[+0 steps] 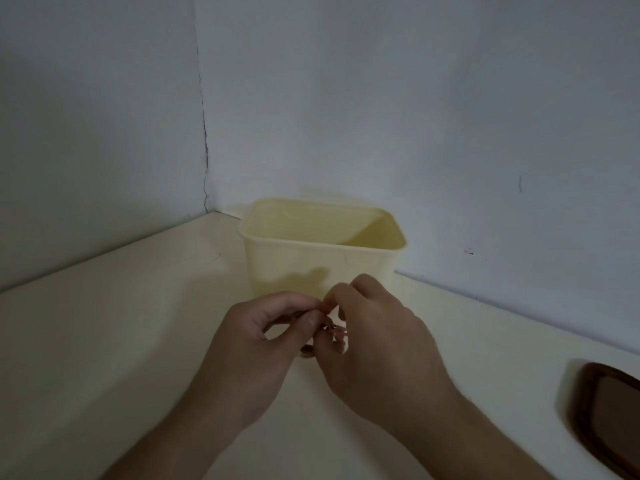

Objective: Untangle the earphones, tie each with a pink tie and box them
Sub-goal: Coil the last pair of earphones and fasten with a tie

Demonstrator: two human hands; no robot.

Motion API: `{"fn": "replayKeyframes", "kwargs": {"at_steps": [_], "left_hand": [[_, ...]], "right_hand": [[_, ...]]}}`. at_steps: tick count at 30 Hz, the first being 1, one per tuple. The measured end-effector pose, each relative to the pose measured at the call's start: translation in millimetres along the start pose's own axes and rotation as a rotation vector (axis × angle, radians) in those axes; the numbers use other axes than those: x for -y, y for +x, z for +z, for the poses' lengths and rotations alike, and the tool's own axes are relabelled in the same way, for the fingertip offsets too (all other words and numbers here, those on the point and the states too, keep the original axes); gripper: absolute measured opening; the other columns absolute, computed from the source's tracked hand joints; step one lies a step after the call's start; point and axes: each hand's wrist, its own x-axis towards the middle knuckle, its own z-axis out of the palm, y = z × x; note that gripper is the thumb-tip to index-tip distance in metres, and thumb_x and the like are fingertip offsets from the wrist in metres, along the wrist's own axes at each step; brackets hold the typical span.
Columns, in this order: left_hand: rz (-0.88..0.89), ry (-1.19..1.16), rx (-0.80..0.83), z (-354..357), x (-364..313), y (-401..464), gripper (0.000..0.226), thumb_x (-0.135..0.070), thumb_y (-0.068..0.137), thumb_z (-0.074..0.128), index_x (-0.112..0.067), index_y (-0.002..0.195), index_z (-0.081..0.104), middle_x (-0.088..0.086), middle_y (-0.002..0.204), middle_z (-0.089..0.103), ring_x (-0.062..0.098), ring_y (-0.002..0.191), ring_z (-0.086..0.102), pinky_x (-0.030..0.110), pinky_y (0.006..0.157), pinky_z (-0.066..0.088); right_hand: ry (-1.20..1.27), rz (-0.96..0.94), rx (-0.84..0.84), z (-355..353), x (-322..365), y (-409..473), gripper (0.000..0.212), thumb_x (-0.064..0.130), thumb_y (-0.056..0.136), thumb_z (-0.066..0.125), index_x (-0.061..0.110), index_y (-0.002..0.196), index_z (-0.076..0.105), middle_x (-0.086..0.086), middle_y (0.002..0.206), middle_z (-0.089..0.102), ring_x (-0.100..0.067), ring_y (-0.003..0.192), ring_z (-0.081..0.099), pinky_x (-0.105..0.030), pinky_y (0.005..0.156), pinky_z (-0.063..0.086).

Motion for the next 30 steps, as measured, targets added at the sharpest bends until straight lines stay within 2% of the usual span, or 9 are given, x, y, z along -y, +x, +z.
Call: {"fn": "replayKeyframes", "kwargs": {"at_steps": [4,7,11,14,18,23,30], "left_hand": [[0.018,-0.007,0.019,0.7,-1.0,-0.9,0.031,0.003,0.093,0.07,-0.023,0.086,0.084,0.004,0.088,0.08,0.017,0.087,0.074,0.023,0.064,0.058],[0.055,0.026,0.032,1.5,-2.2,-2.7,0.03,0.001,0.093,0.07,-0.024,0.088,0.084,0.002,0.088,0.081,0.014,0.086,0.075,0.021,0.065,0.058],[0.089,0.031,0.026,2.6,-1.4,-3.3,0.028,0.0,0.091,0.072,-0.025,0.091,0.084,0.003,0.09,0.081,0.016,0.083,0.075,0.021,0.068,0.058],[0.104,0.023,-0.015,3.2,0.7,-2.8,0.022,-0.005,0.088,0.074,-0.025,0.093,0.083,0.005,0.092,0.08,0.022,0.083,0.077,0.025,0.071,0.06],[0.039,-0.071,-0.032,4.1,1.8,-3.7,0.016,-0.02,0.08,0.076,-0.018,0.096,0.08,0.009,0.091,0.079,0.025,0.083,0.077,0.034,0.074,0.064],[-0.043,-0.144,0.029,6.0,-1.1,-5.6,0.006,-0.001,0.092,0.07,-0.002,0.098,0.07,0.014,0.088,0.078,0.019,0.074,0.073,0.027,0.071,0.06],[-0.084,-0.21,0.048,5.8,-6.6,-7.0,0.011,0.002,0.095,0.065,0.0,0.105,0.068,0.021,0.089,0.078,0.024,0.076,0.074,0.029,0.072,0.062]], "right_hand": [[0.071,0.051,0.03,4.3,-7.4,4.8,0.025,0.051,0.097,0.053,0.029,0.094,0.065,0.011,0.096,0.054,-0.014,0.083,0.062,-0.039,0.073,0.058],[0.105,0.087,0.007,5.5,-13.0,7.0,0.03,0.051,0.095,0.057,0.024,0.082,0.063,0.009,0.089,0.057,-0.012,0.078,0.061,-0.038,0.07,0.057],[0.118,0.083,-0.048,8.0,-14.2,7.3,0.03,0.049,0.092,0.061,0.024,0.076,0.059,0.009,0.087,0.056,-0.012,0.076,0.059,-0.037,0.068,0.055],[0.145,0.07,-0.115,8.8,-14.6,7.7,0.027,0.047,0.091,0.062,0.025,0.076,0.058,0.011,0.086,0.054,-0.012,0.074,0.058,-0.036,0.065,0.054],[0.146,0.049,-0.162,8.9,-14.8,7.4,0.022,0.045,0.088,0.064,0.027,0.078,0.054,0.011,0.084,0.053,-0.012,0.073,0.057,-0.036,0.062,0.053],[0.117,-0.018,-0.147,8.2,-14.2,6.5,0.02,0.039,0.086,0.06,0.032,0.088,0.042,0.009,0.077,0.059,-0.017,0.07,0.058,-0.041,0.058,0.051],[0.184,-0.024,-0.154,7.7,-13.9,5.8,0.014,0.031,0.085,0.062,0.032,0.09,0.048,0.011,0.08,0.062,-0.014,0.072,0.059,-0.042,0.06,0.053]]}}
